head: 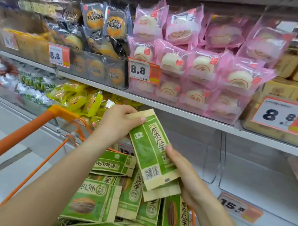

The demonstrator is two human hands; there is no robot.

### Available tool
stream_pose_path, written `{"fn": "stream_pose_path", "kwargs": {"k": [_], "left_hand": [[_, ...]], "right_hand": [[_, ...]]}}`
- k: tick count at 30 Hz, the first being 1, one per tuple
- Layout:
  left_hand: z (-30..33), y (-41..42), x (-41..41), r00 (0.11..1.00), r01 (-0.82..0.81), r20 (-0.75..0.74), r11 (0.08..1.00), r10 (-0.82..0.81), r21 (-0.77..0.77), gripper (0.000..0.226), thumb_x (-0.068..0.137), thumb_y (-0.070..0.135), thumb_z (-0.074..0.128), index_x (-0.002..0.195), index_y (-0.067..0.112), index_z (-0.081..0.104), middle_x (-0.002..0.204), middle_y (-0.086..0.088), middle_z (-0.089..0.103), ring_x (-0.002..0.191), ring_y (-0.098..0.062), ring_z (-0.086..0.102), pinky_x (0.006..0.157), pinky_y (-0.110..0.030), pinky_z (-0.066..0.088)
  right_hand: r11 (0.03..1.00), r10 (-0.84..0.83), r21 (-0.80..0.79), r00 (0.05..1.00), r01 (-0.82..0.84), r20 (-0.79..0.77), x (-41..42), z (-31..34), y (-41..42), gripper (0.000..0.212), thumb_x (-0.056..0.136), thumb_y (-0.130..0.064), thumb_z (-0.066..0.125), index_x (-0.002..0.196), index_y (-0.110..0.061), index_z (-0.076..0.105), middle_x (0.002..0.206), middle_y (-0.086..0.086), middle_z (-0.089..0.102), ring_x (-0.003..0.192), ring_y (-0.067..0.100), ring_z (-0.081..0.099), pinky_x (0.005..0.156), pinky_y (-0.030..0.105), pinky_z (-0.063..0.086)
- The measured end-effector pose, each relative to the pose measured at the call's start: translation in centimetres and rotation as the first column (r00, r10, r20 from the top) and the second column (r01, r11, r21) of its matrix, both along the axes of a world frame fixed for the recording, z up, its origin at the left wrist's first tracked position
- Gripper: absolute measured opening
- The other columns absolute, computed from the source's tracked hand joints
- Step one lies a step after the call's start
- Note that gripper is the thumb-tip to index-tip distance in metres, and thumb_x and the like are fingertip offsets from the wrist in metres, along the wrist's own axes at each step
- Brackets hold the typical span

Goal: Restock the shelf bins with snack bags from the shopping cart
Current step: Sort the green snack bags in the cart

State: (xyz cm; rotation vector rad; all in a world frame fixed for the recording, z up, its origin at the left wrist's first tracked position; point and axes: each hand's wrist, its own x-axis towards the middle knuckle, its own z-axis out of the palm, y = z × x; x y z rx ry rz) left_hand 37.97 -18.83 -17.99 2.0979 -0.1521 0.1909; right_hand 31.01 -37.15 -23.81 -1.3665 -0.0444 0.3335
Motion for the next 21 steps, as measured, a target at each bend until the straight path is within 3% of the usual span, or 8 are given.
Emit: {"fn": "stream_pose_path", "kwargs": {"k": [3, 5, 8, 10, 13, 16, 19, 21], "left_hand": [[-0.5, 0.0, -0.7, 0.931, -0.166, 0.354, 0.965, 0.086, 0.204, 0.015, 0.087, 0.023, 0.062, 0.102, 0.021, 0.065, 0.097, 0.007, 0.063, 0.09, -0.01, 0.058, 0.078, -0.025, 0.048], [-1.1, 0.8, -1.7, 0.83, -0.034, 0.53, 0.934, -0.171, 0.355, 0.041, 0.083, 0.014, 0.046, 0.122, 0.017, 0.059, 0.129, -0.001, 0.055, 0.125, -0.019, 0.046, 0.107, -0.04, 0.036], [-3.2, 1.5, -3.5, 0.781, 0.062, 0.348, 0.619, -0.519, 0.783, 0.081, 0.069, 0.015, 0.052, 0.145, 0.029, 0.029, 0.158, -0.002, 0.015, 0.146, -0.022, 0.001, 0.119, -0.044, 0.002], [-5.1, 1.3, -4.0, 0.729, -0.043, 0.348, 0.468, -0.59, 0.883, 0.099, 0.062, 0.01, 0.07, 0.148, 0.025, 0.023, 0.157, -0.004, 0.021, 0.145, -0.023, 0.011, 0.116, -0.044, 0.008], [-6.3, 1.4, -3.9, 0.663, -0.011, 0.377, 0.495, -0.646, 0.869, 0.094, 0.057, 0.013, 0.085, 0.138, 0.022, 0.038, 0.142, -0.003, 0.048, 0.132, -0.021, 0.043, 0.112, -0.041, 0.03], [-6.2, 2.3, -4.0, 0.697, 0.173, 0.421, 0.706, -0.58, 0.687, 0.066, 0.067, 0.014, 0.076, 0.125, 0.034, 0.052, 0.125, 0.012, 0.061, 0.117, -0.006, 0.055, 0.098, -0.029, 0.047], [-4.4, 2.4, -4.8, 0.917, 0.371, 0.146, 0.928, -0.372, 0.035, 0.047, 0.078, 0.032, 0.072, 0.121, 0.038, 0.054, 0.112, 0.017, 0.066, 0.104, -0.002, 0.062, 0.088, -0.031, 0.052], [-3.1, 2.8, -4.7, 0.941, 0.267, -0.106, 0.896, -0.323, -0.354, 0.043, 0.081, 0.032, 0.068, 0.12, 0.027, 0.054, 0.106, 0.003, 0.071, 0.097, -0.015, 0.068, 0.083, -0.043, 0.055]], "right_hand": [[0.998, -0.069, -0.01, 0.997, 0.068, -0.028, 0.5, -0.4, 0.7, 0.052, 0.077, -0.04, 0.072, 0.119, -0.014, 0.06, 0.105, 0.012, 0.073, 0.092, 0.026, 0.07, 0.081, 0.037, 0.056], [0.996, -0.085, 0.018, 0.994, 0.087, -0.067, 0.7, -0.6, 0.9, 0.052, 0.079, -0.039, 0.069, 0.122, -0.013, 0.058, 0.105, 0.013, 0.072, 0.093, 0.028, 0.07, 0.082, 0.039, 0.055], [0.994, -0.071, 0.082, 0.994, 0.078, -0.08, 0.6, -0.6, 0.8, 0.049, 0.082, -0.043, 0.06, 0.123, -0.015, 0.06, 0.109, 0.012, 0.072, 0.098, 0.027, 0.069, 0.085, 0.039, 0.054], [0.982, -0.058, 0.171, 0.992, 0.076, -0.109, 0.6, -0.5, 0.9, 0.047, 0.09, -0.049, 0.048, 0.116, -0.016, 0.067, 0.109, 0.013, 0.072, 0.099, 0.027, 0.069, 0.087, 0.04, 0.053], [0.961, -0.092, 0.239, 0.974, 0.142, -0.209, 1.2, -1.2, 1.0, 0.043, 0.096, -0.041, 0.044, 0.112, -0.01, 0.069, 0.1, 0.016, 0.073, 0.085, 0.027, 0.072, 0.079, 0.039, 0.056], [0.94, -0.239, 0.191, 0.944, 0.284, -0.225, 1.9, -2.4, 1.3, 0.03, 0.095, -0.023, 0.051, 0.116, -0.004, 0.063, 0.089, 0.012, 0.074, 0.074, 0.023, 0.071, 0.071, 0.037, 0.056], [0.932, -0.347, 0.072, 0.933, 0.355, -0.098, 2.2, -2.7, 1.3, 0.023, 0.097, -0.019, 0.05, 0.116, -0.009, 0.059, 0.094, 0.01, 0.073, 0.08, 0.022, 0.07, 0.072, 0.038, 0.055], [0.932, -0.355, 0.05, 0.933, 0.358, -0.061, 2.1, -2.5, 1.4, 0.02, 0.099, -0.019, 0.047, 0.114, -0.013, 0.059, 0.101, 0.012, 0.072, 0.084, 0.025, 0.07, 0.08, 0.044, 0.053]]}}
